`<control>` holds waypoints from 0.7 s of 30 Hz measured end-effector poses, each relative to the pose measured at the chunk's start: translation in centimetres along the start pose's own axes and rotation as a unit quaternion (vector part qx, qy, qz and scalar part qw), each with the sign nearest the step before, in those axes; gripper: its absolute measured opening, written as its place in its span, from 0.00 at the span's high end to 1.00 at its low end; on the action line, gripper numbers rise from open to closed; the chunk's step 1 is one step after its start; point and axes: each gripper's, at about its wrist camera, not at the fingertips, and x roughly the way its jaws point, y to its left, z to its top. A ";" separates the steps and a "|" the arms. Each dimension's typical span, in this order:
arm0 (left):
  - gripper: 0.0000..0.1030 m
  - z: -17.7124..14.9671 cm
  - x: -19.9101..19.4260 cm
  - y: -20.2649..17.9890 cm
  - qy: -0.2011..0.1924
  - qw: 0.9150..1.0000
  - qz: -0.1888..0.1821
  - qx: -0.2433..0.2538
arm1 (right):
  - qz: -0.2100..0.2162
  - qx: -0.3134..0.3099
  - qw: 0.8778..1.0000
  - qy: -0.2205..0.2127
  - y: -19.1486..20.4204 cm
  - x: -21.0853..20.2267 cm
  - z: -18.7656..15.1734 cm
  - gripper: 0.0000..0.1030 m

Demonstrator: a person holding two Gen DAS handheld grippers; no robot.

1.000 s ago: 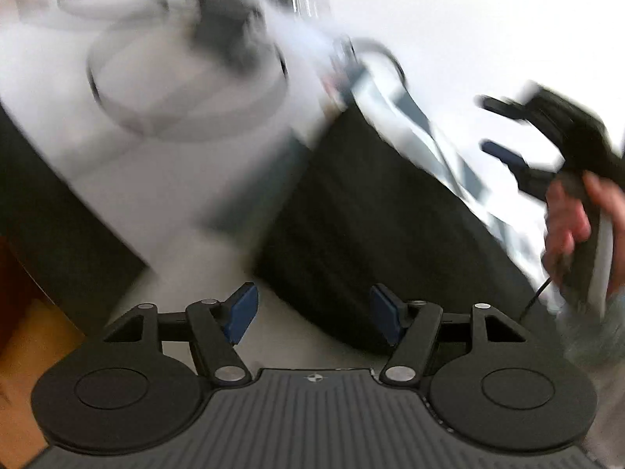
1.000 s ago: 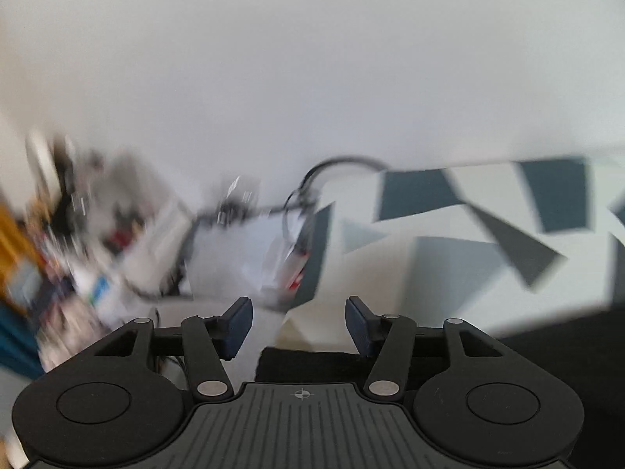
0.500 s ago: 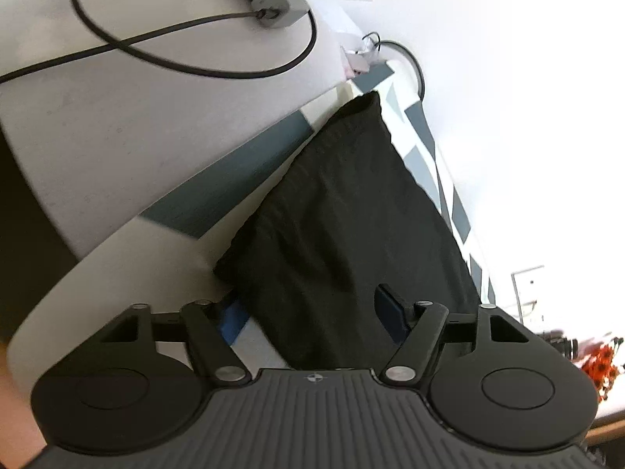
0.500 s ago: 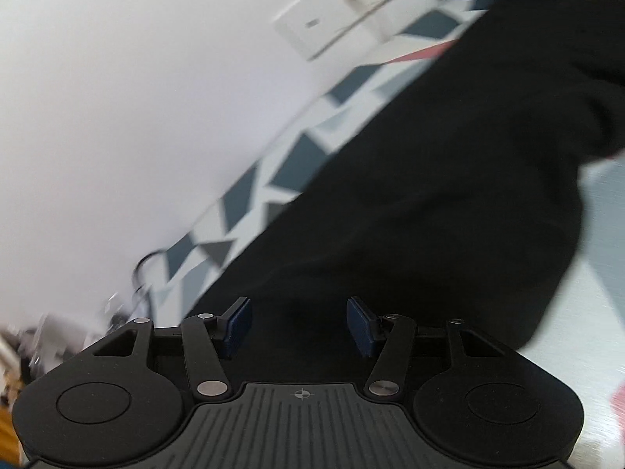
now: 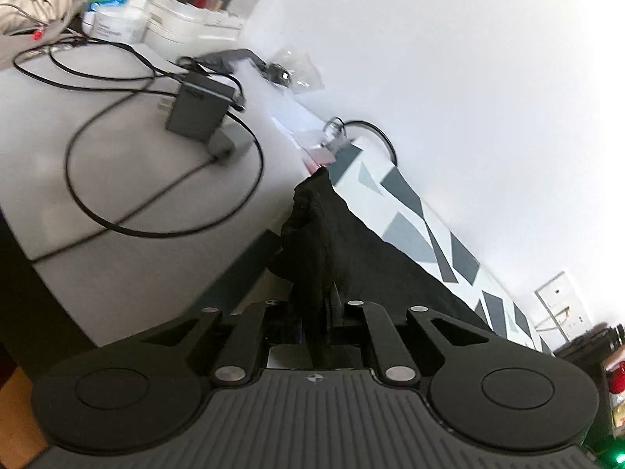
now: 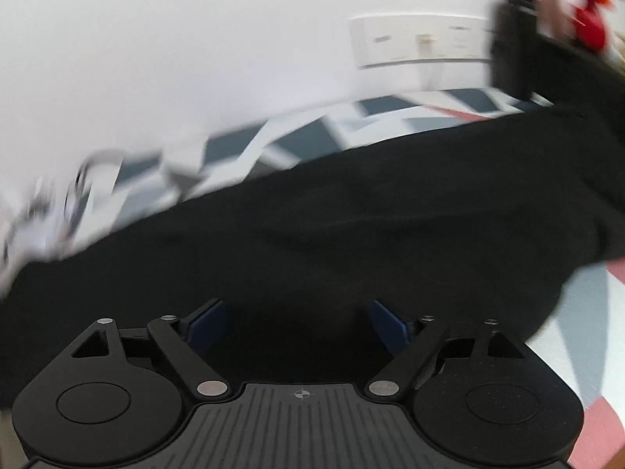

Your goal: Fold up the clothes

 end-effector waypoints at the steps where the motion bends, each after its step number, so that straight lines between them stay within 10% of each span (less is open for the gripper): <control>1: 0.90 0.1 -0.1 0.1 -0.001 1.000 0.005 -0.003 | 0.002 -0.028 1.000 0.010 1.3 0.5 -0.6 0.22; 5: 0.90 0.0 -0.1 1.5 -0.001 0.999 0.047 -0.018 | 0.000 -0.138 0.990 0.014 5.6 1.4 -3.6 0.13; 11: 0.90 0.2 -0.3 1.3 -0.008 0.997 0.080 -0.009 | 0.040 -0.127 0.990 0.044 6.1 0.5 -3.4 0.16; 16: 0.90 -0.2 -0.3 -0.7 -0.024 0.995 0.101 0.008 | 0.031 0.047 0.998 -0.028 -1.7 -3.4 -2.3 0.16; 21: 0.90 -1.3 -0.1 -3.6 -0.049 0.990 0.128 0.043 | -0.063 0.208 0.974 -0.070 -11.7 -5.7 -1.9 0.16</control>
